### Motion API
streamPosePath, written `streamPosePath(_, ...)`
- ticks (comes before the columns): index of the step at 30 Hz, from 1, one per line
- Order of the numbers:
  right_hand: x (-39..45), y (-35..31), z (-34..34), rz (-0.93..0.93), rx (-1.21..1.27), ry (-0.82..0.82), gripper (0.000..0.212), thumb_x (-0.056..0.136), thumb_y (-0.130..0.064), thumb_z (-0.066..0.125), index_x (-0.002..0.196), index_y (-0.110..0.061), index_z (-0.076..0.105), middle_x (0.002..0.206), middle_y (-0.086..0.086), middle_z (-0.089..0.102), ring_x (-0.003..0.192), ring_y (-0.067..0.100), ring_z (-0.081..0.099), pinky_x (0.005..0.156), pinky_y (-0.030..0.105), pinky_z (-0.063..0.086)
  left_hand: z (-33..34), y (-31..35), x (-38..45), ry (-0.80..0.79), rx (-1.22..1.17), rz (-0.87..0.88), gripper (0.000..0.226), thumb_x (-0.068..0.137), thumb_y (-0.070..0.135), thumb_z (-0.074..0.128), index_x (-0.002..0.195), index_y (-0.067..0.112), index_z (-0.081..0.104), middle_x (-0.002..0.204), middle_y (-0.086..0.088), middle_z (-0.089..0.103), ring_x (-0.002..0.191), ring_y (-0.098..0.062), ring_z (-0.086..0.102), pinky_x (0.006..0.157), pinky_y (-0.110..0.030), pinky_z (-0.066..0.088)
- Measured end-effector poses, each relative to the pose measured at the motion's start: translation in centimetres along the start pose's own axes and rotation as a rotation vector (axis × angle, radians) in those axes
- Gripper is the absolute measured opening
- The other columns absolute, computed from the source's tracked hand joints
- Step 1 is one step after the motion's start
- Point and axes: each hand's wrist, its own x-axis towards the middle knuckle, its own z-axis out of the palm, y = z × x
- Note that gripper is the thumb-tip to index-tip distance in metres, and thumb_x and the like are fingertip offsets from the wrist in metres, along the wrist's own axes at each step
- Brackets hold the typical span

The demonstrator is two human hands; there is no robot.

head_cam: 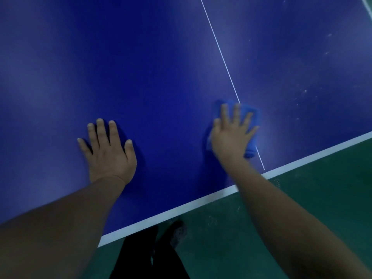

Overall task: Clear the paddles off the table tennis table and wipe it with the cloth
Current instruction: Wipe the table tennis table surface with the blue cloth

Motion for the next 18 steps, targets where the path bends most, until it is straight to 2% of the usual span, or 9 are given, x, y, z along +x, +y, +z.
streamPosePath(3, -9.2, -0.5, 1.6, -0.561, -0.069, -0.039, 0.055, 0.104, -0.051, 0.025, 0.157, -0.041, 0.020, 0.167, -0.001, 0.019, 0.153, 0.040, 0.007, 0.118, 0.068, 0.005, 0.0, -0.1, 0.1, -0.004, 0.001, 0.002, 0.068, 0.102, 0.047, 0.020, 0.160, 0.013, 0.006, 0.168, -0.011, -0.003, 0.154, -0.028, -0.011, 0.122, -0.057, -0.006)
streamPosePath(5, -10.6, 3.4, 1.2, -0.697, -0.080, -0.082, 0.055, 0.104, -0.053, 0.026, 0.157, -0.041, 0.019, 0.166, -0.002, 0.022, 0.154, 0.037, 0.007, 0.119, 0.066, 0.007, 0.0, -0.1, 0.0, -0.001, -0.007, 0.000, 0.068, 0.102, 0.047, 0.022, 0.160, 0.013, 0.007, 0.168, -0.011, -0.002, 0.154, -0.028, -0.011, 0.122, -0.057, -0.006)
streamPosePath(7, -8.2, 7.6, -0.1, -0.575, -0.096, -0.085, 0.057, 0.102, -0.053, 0.027, 0.157, -0.038, 0.024, 0.165, -0.001, 0.024, 0.153, 0.037, 0.009, 0.119, 0.066, 0.010, -0.1, -0.1, -0.1, 0.001, -0.015, 0.003, 0.068, 0.102, 0.047, 0.022, 0.160, 0.013, 0.008, 0.168, -0.011, -0.002, 0.154, -0.028, -0.010, 0.122, -0.057, -0.007)
streamPosePath(10, -2.8, 12.1, -2.4, -0.133, -0.132, -0.148, 0.064, 0.097, -0.056, 0.016, 0.159, -0.038, 0.015, 0.169, -0.004, 0.006, 0.155, 0.032, -0.002, 0.121, 0.061, 0.002, -0.1, -0.1, -0.1, 0.008, -0.022, 0.003, 0.068, 0.103, 0.046, 0.021, 0.160, 0.012, 0.009, 0.168, -0.011, -0.001, 0.154, -0.028, -0.009, 0.122, -0.058, -0.006)
streamPosePath(12, -0.8, 12.4, -3.0, 0.120, -0.028, -0.126, 0.061, 0.100, -0.056, 0.016, 0.159, -0.042, 0.007, 0.169, -0.007, -0.001, 0.155, 0.029, -0.008, 0.121, 0.061, -0.004, -0.2, -0.2, -0.1, -0.002, -0.026, 0.002, 0.068, 0.103, 0.046, 0.021, 0.160, 0.013, 0.009, 0.168, -0.011, -0.001, 0.154, -0.028, -0.009, 0.122, -0.057, -0.007)
streamPosePath(14, -0.9, 10.0, -2.6, 0.302, 0.057, -0.084, 0.058, 0.104, -0.052, 0.021, 0.159, -0.041, 0.008, 0.169, -0.006, 0.001, 0.154, 0.031, -0.006, 0.120, 0.064, -0.003, -0.3, -0.2, 0.0, -0.008, -0.024, 0.003, 0.068, 0.102, 0.046, 0.021, 0.160, 0.013, 0.008, 0.168, -0.011, -0.002, 0.154, -0.028, -0.010, 0.122, -0.057, -0.007)
streamPosePath(15, -1.7, 8.2, -2.1, 0.320, 0.053, -0.077, 0.057, 0.104, -0.051, 0.023, 0.159, -0.041, 0.009, 0.169, -0.006, 0.002, 0.154, 0.033, -0.004, 0.119, 0.065, -0.001, -0.3, -0.2, 0.0, -0.012, -0.022, 0.004, 0.068, 0.102, 0.046, 0.021, 0.160, 0.013, 0.008, 0.168, -0.011, -0.002, 0.154, -0.028, -0.010, 0.122, -0.057, -0.007)
streamPosePath(16, -3.0, 6.3, -1.5, 0.260, 0.024, -0.074, 0.057, 0.105, -0.050, 0.025, 0.159, -0.040, 0.011, 0.169, -0.005, 0.004, 0.154, 0.035, -0.002, 0.119, 0.065, 0.000, -0.4, -0.2, 0.0, -0.017, -0.023, 0.006, 0.068, 0.103, 0.046, 0.022, 0.160, 0.013, 0.008, 0.168, -0.011, -0.002, 0.154, -0.028, -0.010, 0.122, -0.057, -0.007)
streamPosePath(18, -7.1, 3.6, -0.2, -0.117, -0.054, -0.080, 0.056, 0.103, -0.049, 0.028, 0.158, -0.039, 0.019, 0.168, -0.002, 0.013, 0.154, 0.039, 0.005, 0.119, 0.064, 0.002, -0.5, -0.2, -0.1, -0.020, -0.032, 0.005, 0.068, 0.103, 0.044, 0.024, 0.160, 0.012, 0.008, 0.168, -0.011, -0.003, 0.154, -0.028, -0.011, 0.122, -0.057, -0.007)
